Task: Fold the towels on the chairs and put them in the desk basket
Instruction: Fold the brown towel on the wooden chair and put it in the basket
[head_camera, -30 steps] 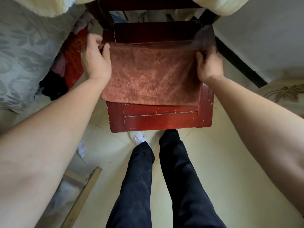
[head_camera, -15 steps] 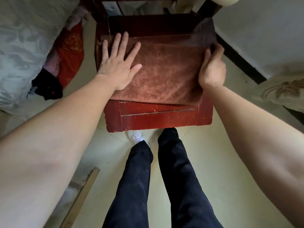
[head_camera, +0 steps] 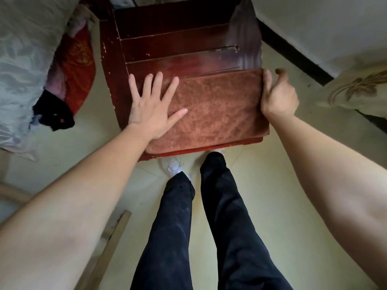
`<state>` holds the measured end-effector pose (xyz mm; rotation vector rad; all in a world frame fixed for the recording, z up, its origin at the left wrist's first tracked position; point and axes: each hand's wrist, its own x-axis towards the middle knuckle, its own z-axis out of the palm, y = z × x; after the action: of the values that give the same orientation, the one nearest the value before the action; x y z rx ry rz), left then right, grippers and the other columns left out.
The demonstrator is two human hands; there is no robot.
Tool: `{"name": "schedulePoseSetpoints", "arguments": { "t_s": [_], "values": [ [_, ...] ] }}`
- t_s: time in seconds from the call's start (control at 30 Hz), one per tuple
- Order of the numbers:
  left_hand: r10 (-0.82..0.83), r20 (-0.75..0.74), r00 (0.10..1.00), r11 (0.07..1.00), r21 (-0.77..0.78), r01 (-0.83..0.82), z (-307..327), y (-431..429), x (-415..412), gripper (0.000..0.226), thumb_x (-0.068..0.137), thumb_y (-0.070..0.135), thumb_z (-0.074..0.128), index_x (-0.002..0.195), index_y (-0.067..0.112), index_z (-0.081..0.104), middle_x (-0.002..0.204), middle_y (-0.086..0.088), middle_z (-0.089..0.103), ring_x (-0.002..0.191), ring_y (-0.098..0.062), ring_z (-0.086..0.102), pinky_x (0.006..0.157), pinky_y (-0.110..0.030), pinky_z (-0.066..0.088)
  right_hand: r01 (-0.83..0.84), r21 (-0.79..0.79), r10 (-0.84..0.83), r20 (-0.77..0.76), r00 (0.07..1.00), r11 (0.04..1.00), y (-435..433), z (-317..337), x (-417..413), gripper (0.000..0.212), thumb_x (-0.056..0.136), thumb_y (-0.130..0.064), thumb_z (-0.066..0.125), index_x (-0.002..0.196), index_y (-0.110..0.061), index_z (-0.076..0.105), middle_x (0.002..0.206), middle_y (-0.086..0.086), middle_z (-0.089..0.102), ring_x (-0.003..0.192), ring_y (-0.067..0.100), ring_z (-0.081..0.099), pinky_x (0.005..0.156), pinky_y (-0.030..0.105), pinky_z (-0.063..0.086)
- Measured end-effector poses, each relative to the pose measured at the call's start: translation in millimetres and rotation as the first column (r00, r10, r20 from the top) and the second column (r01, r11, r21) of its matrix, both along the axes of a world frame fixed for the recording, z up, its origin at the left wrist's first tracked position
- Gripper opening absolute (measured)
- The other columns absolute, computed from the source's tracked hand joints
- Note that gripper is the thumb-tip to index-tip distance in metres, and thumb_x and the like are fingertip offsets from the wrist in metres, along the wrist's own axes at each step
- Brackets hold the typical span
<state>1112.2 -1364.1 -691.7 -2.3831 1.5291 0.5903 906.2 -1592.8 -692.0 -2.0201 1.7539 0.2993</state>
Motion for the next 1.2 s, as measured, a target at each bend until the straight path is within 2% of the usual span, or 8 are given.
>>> {"name": "schedulePoseSetpoints", "arguments": {
  "t_s": [0.27,0.63,0.73,0.87,0.93,1.03,1.1,1.2],
  "values": [
    [-0.226,-0.143,0.964,0.974,-0.057,0.22,21,-19,-38,0.114,0.078,0.088,0.029,0.157,0.01,0.001,0.165,-0.013,-0.007,0.152,-0.027,-0.009,0.119,-0.059,0.004,0.102,0.174,-0.107,0.014,0.994,0.979,40,19,-33,0.068,0.096,-0.072,0.026,0.118,-0.017,0.061,0.119,0.011,0.067,0.112,0.034,0.06,0.09,0.04,0.046],
    [-0.17,-0.184,0.968,0.976,0.104,0.191,1,-54,-55,0.155,0.046,0.095,0.056,0.153,0.012,-0.018,0.161,-0.012,-0.024,0.149,-0.031,-0.021,0.115,-0.065,-0.005,0.195,0.23,-0.238,0.181,0.954,0.953,44,28,-49,0.045,0.09,-0.063,0.058,0.088,-0.017,0.058,0.074,-0.012,0.058,0.079,0.017,0.059,0.074,0.033,0.048],
    [-0.099,-0.3,0.949,0.992,0.041,0.117,10,-52,-50,0.135,0.061,0.09,0.055,0.156,0.015,-0.005,0.164,-0.01,-0.015,0.151,-0.028,-0.014,0.118,-0.061,-0.003,0.218,0.399,-0.337,0.255,0.906,0.89,37,40,-42,0.053,0.083,-0.064,0.067,0.108,-0.017,0.068,0.086,-0.009,0.07,0.088,0.012,0.069,0.087,0.035,0.057],
    [0.304,-0.326,0.895,0.886,-0.248,-0.391,33,-29,-42,0.066,0.094,0.051,0.048,0.148,0.015,0.035,0.158,-0.01,0.023,0.146,-0.028,0.021,0.117,-0.051,0.019,0.157,0.401,-0.306,0.341,0.889,0.903,35,66,-21,0.04,0.084,-0.051,0.071,0.111,-0.022,0.07,0.08,-0.004,0.068,0.076,0.01,0.067,0.084,0.04,0.059],
    [0.557,-0.369,0.744,0.702,-0.27,-0.659,38,-10,-31,0.049,0.095,0.04,0.05,0.138,0.015,0.047,0.144,-0.008,0.041,0.133,-0.026,0.039,0.111,-0.044,0.032,0.066,0.301,-0.175,0.351,0.92,0.951,42,82,0,0.038,0.086,-0.046,0.068,0.116,-0.023,0.07,0.073,-0.011,0.06,0.07,0.005,0.058,0.082,0.033,0.055],
    [0.803,-0.524,0.282,0.291,-0.068,-0.954,37,17,-4,0.038,0.094,0.036,0.05,0.124,0.014,0.056,0.119,-0.005,0.059,0.113,-0.025,0.057,0.1,-0.037,0.045,-0.095,0.189,0.027,0.335,0.942,0.977,70,100,37,0.047,0.089,-0.046,0.063,0.131,-0.023,0.063,0.103,-0.006,0.073,0.102,0.013,0.066,0.093,0.028,0.049],
    [0.8,-0.598,-0.045,0.026,0.11,-0.994,34,34,10,0.033,0.095,0.035,0.046,0.117,0.014,0.059,0.105,-0.003,0.064,0.098,-0.023,0.062,0.086,-0.035,0.05,-0.217,0.155,0.155,0.337,0.929,0.964,96,104,64,0.05,0.089,-0.047,0.059,0.134,-0.025,0.059,0.114,-0.002,0.073,0.113,0.023,0.064,0.096,0.033,0.05],
    [0.723,-0.641,-0.258,-0.123,0.249,-0.961,32,52,22,0.026,0.103,0.03,0.039,0.117,0.013,0.053,0.099,-0.003,0.062,0.083,-0.013,0.061,0.07,-0.027,0.049,-0.408,0.176,0.327,0.362,0.873,0.896,140,97,99,0.047,0.092,-0.043,0.056,0.133,-0.021,0.058,0.115,0.005,0.072,0.111,0.033,0.064,0.092,0.041,0.052]
  ]
}}
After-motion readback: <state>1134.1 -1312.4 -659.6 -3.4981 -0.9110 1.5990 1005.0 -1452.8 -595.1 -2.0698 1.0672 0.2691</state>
